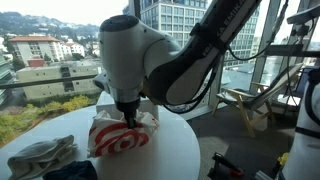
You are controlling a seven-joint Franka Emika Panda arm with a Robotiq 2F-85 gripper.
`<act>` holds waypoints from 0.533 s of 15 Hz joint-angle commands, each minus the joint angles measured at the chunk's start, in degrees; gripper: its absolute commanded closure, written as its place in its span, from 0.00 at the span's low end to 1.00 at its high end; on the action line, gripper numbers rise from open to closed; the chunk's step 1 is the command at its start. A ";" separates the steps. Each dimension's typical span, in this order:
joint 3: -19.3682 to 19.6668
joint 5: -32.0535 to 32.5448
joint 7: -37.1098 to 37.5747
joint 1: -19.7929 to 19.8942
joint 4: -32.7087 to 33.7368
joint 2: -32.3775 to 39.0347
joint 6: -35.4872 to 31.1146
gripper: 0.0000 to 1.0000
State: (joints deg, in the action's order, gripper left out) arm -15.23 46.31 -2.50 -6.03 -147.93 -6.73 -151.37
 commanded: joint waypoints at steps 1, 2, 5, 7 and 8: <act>0.67 -2.79 0.48 -2.78 -2.15 -0.82 2.72 1.00; 1.22 -5.45 -0.63 -3.22 -2.59 0.59 2.42 1.00; 2.92 -18.55 -9.54 -4.51 -4.90 4.68 -2.53 1.00; 3.17 -28.57 -17.22 -4.89 -5.69 7.76 -5.58 1.00; 2.94 -33.44 -20.91 -4.91 -5.84 9.15 -6.91 1.00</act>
State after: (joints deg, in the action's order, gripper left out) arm -13.24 23.87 -14.10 -9.90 -153.27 -1.16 -153.82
